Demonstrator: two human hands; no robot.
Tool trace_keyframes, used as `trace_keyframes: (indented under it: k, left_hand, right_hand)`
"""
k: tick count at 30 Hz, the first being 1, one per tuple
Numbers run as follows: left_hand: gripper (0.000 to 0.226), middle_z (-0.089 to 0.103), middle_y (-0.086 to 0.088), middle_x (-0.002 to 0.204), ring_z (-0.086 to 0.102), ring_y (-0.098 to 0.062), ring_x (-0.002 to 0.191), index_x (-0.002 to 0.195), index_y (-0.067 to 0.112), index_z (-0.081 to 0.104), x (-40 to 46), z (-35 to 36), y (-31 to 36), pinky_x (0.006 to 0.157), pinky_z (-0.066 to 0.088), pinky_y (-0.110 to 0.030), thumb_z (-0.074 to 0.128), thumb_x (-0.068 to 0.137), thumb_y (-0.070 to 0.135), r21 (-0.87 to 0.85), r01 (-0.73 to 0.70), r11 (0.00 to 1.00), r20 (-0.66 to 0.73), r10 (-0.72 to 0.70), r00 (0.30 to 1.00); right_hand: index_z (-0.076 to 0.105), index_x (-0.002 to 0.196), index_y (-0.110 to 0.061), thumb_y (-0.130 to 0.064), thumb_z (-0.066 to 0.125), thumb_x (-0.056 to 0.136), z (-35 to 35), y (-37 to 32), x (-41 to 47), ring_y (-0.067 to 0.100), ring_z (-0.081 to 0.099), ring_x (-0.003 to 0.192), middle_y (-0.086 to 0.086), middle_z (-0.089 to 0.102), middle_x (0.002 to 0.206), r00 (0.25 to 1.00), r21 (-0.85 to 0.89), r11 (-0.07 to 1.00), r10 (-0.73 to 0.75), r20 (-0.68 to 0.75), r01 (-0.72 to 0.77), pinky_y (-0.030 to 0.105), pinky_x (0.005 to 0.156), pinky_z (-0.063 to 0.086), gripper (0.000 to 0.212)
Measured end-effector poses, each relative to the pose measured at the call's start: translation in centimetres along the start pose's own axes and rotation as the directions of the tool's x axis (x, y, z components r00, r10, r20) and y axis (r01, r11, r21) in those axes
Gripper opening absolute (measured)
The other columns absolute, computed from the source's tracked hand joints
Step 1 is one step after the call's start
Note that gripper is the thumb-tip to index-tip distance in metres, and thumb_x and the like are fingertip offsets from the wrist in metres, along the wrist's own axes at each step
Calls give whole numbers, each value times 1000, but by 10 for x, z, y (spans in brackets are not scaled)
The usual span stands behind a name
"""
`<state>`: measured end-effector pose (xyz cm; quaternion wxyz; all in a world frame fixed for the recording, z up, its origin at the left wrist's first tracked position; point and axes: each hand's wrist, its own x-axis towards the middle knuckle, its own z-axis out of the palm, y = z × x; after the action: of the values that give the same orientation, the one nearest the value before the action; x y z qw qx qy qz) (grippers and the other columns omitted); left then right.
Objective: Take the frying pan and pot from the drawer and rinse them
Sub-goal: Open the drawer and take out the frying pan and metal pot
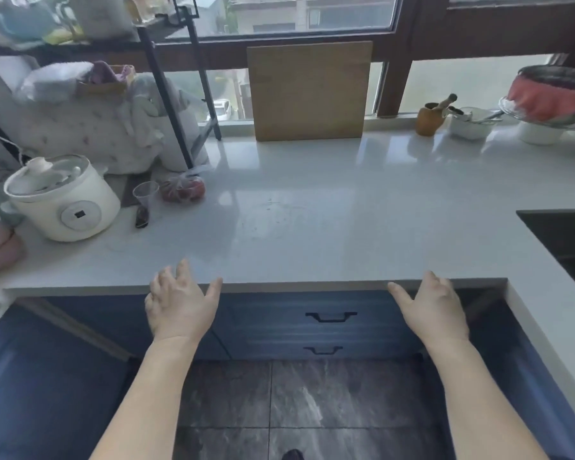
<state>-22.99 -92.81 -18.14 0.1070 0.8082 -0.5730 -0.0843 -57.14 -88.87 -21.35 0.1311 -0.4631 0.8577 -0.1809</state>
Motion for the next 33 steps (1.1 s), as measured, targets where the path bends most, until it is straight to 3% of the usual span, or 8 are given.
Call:
trace_keyframes:
  k: [7,15,18,23,29,33]
  left_hand:
    - [72,37,-16,151,27,-32,142,150,9,32,31,61,-1,112,29,-50,49,95,53,23,14,1000,80,-16,997]
    - [72,39,-12,151,28,-29,143,149,10,36,16,116,-14,111,33,-50,53,92,50,43,33,999,113,-38,993]
    - [71,39,-9,151,28,-26,143,149,12,36,8,136,-16,111,32,-47,53,92,50,60,45,997,137,-53,989]
    - [70,39,-7,151,27,-24,144,149,13,36,-3,161,-19,112,32,-46,54,92,49,74,56,996,160,-67,985]
    - [71,39,-8,152,28,-26,144,149,13,36,-7,177,-21,112,32,-46,53,92,50,113,69,991,164,-87,983]
    - [71,36,-7,153,26,-25,145,150,13,34,-9,183,-17,112,31,-45,51,93,51,117,64,991,170,-83,982]
  right_hand:
    - [49,118,-2,-55,54,91,76,10,29,35,51,110,18,51,122,987,-99,994,57,150,-42,42,83,47,61]
    - [52,120,-6,-55,50,93,174,19,49,29,50,112,13,52,119,942,-150,987,1,337,52,42,89,48,56]
    - [45,137,-8,-57,49,93,218,22,55,30,46,124,14,47,135,899,-162,976,-64,434,147,40,98,45,65]
    - [19,154,-14,-61,36,96,272,29,64,28,25,143,9,23,158,805,-155,954,-123,581,257,43,112,33,77]
    - [25,152,-16,-61,24,98,293,38,72,23,13,146,2,27,157,813,-299,880,-149,563,368,42,113,24,70]
    - [23,154,-17,-61,19,98,294,43,67,20,6,149,0,22,160,805,-347,841,-162,571,416,48,117,11,70]
